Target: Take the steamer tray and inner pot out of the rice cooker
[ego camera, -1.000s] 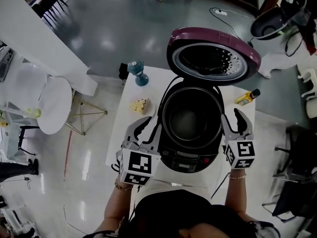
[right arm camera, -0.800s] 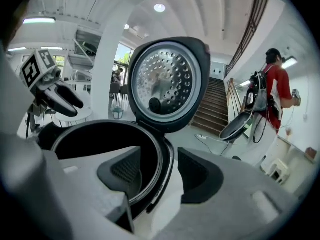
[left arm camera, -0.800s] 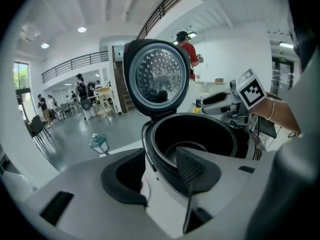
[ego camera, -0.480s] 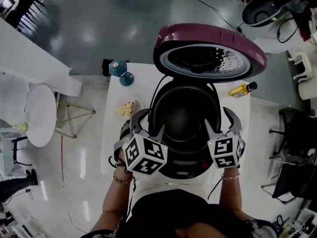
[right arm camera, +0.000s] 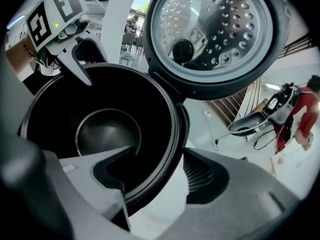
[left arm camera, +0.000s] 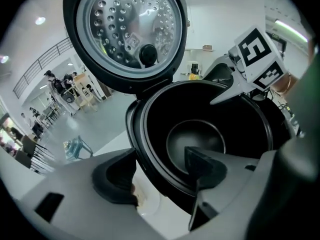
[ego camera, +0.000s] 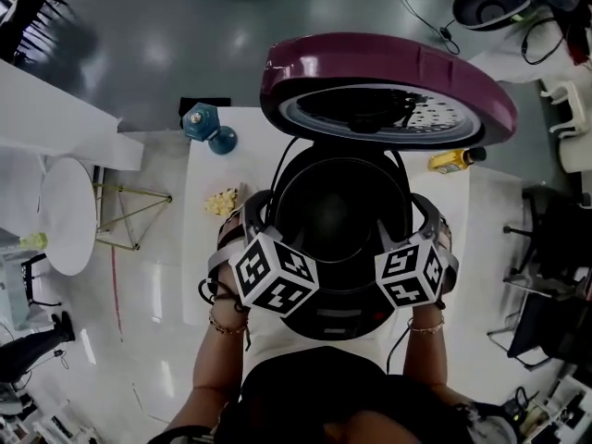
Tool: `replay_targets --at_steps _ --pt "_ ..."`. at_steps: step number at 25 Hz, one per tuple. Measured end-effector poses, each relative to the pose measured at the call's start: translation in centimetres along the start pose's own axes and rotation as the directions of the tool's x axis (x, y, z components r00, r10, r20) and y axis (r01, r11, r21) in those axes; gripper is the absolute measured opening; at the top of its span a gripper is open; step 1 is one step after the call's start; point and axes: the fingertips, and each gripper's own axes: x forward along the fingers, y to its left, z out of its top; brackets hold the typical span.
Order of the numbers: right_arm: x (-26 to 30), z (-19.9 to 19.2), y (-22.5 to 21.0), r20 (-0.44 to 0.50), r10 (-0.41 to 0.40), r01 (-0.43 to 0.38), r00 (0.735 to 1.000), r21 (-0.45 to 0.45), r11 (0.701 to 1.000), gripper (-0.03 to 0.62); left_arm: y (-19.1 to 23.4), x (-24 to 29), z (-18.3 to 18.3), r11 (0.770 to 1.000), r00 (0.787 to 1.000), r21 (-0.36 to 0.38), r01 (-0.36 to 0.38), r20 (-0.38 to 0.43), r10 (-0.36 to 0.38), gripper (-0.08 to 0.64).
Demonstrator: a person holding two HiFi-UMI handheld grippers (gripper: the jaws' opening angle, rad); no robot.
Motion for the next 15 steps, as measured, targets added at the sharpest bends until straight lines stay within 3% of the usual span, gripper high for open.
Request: replay_targets --at_steps 3,6,11,14,15 --pt "0.0 0.1 -0.3 -0.01 -0.021 0.021 1.0 0.016 1.0 0.266 0.9 -0.2 0.1 0.994 0.996 -0.066 -0.084 0.013 0.085 0.23" --pt "-0.2 0.4 -0.7 0.018 -0.001 0.0 1.0 0.077 0.997 0.244 1.5 -0.3 0.3 0.986 0.994 -0.135 -0.102 0.021 0.106 0.187" --pt "-1.2 1.0 -1.1 0.078 -0.014 0.005 0.997 0.114 0.993 0.213 1.5 -0.4 0.3 0.983 0.996 -0.164 -0.078 0.017 0.082 0.175" --pt "-2.6 2.1 -1.4 0.159 -0.039 0.019 0.987 0.125 0.992 0.119 1.5 -0.6 0.2 0.984 0.995 -0.151 -0.094 0.009 0.097 0.166" --pt "-2.8 2.4 -1.4 0.184 -0.036 0.01 0.982 0.14 0.99 0.115 1.5 -0.7 0.1 0.984 0.995 -0.145 -0.101 0.005 0.103 0.164"
